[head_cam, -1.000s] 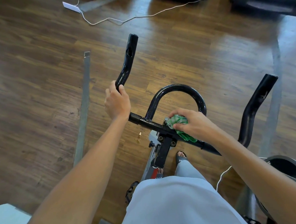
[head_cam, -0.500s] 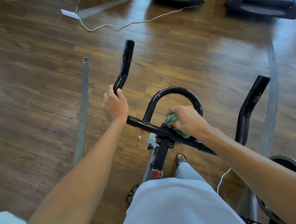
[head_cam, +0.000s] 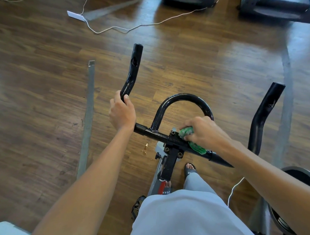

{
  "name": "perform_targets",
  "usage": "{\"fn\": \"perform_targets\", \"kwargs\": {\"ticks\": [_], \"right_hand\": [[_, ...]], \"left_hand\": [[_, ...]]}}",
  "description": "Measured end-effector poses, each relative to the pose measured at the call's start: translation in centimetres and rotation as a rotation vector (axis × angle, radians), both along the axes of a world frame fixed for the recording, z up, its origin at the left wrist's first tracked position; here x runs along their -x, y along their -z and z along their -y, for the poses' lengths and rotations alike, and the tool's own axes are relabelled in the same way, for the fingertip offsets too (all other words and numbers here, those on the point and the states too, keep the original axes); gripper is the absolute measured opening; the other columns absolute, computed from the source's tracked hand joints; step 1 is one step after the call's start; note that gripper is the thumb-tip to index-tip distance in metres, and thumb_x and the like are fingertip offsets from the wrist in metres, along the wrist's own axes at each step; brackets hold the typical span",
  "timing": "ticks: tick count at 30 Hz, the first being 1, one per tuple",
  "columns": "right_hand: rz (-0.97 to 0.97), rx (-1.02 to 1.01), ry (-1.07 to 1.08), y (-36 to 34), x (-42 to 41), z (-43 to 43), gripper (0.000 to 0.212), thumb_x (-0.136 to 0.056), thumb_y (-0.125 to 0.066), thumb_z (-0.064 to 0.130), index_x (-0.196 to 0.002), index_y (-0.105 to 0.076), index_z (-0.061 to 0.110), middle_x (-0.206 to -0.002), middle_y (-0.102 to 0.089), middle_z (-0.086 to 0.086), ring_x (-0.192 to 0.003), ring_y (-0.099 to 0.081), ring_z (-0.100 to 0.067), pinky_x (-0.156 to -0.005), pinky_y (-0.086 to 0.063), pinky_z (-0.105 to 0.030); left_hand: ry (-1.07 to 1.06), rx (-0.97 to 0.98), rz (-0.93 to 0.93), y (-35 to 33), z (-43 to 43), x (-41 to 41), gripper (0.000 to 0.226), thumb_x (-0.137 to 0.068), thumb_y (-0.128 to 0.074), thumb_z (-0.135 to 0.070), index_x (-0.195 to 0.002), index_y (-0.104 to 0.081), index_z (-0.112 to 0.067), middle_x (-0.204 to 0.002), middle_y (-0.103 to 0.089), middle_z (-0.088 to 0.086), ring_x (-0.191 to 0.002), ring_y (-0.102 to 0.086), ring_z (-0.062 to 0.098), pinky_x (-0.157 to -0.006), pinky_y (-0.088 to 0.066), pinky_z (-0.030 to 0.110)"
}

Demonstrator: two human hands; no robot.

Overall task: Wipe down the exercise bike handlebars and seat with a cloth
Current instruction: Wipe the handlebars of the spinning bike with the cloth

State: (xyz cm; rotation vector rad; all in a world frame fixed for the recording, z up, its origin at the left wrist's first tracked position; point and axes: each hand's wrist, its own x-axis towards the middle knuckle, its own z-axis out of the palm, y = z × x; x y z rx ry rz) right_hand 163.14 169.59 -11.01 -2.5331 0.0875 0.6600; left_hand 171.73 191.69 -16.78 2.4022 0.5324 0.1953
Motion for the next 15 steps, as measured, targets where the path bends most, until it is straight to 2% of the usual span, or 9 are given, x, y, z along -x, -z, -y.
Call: {"fn": "perform_targets", "kwargs": {"ticks": [2,5,8,12,14,15], "right_hand": [[0.029,0.009,0.032,0.6,0.1,-0.2,0.037,-0.092,-0.071,0.018,-0.127,-0.067,0.026,-0.121,-0.069,-0.005,-0.105,-0.065,-0.024,-0.089,-0.055,-0.036],[0.097,0.013,0.084,0.8,0.1,-0.2,0.038,-0.094,-0.066,0.016,-0.13,-0.065,0.025,-0.121,-0.069,-0.007,-0.107,-0.064,-0.026,-0.089,-0.053,-0.036],[0.035,-0.002,0.067,0.6,0.9,0.1,0.038,-0.095,-0.066,0.019,-0.131,-0.064,0.028,-0.121,-0.068,-0.005,-0.1,-0.065,-0.023,-0.087,-0.055,-0.034],[0.097,-0.063,0.128,1.0,0.3,-0.2,0.037,-0.095,-0.066,0.016,-0.131,-0.065,0.024,-0.116,-0.072,-0.006,-0.085,-0.065,-0.012,-0.073,-0.052,-0.017],[0.128,-0.131,0.137,0.6,-0.2,-0.7,0.033,-0.094,-0.067,0.016,-0.126,-0.068,0.024,-0.102,-0.072,0.003,-0.076,-0.062,0.002,-0.06,-0.043,-0.003],[0.108,-0.152,0.096,0.4,-0.5,-1.3,0.032,-0.094,-0.068,0.017,-0.125,-0.069,0.025,-0.1,-0.07,0.007,-0.073,-0.058,0.006,-0.056,-0.041,-0.003]], "left_hand": [[-0.006,0.004,-0.002,0.0,0.0,0.0,0.04,-0.106,-0.036,-0.034,-0.141,-0.048,-0.021,-0.121,-0.059,0.009,-0.106,-0.058,0.026,-0.078,-0.035,0.033],[-0.003,0.01,-0.008,0.0,0.1,0.0,0.04,-0.106,-0.036,-0.034,-0.141,-0.047,-0.021,-0.122,-0.059,0.009,-0.106,-0.059,0.028,-0.077,-0.034,0.034],[-0.011,-0.01,-0.005,0.1,0.0,-0.1,0.04,-0.105,-0.036,-0.035,-0.141,-0.048,-0.021,-0.122,-0.059,0.01,-0.108,-0.059,0.029,-0.077,-0.034,0.034],[-0.014,-0.012,0.0,0.2,0.1,-0.2,0.04,-0.105,-0.036,-0.034,-0.141,-0.048,-0.021,-0.122,-0.059,0.01,-0.108,-0.059,0.029,-0.078,-0.034,0.033],[-0.005,-0.006,0.01,0.1,0.1,-0.1,0.039,-0.105,-0.036,-0.033,-0.14,-0.048,-0.02,-0.121,-0.059,0.011,-0.107,-0.059,0.03,-0.078,-0.034,0.033],[-0.006,-0.005,0.014,0.1,0.1,-0.1,0.039,-0.105,-0.036,-0.033,-0.14,-0.049,-0.02,-0.121,-0.059,0.011,-0.107,-0.059,0.03,-0.078,-0.034,0.033]]}}
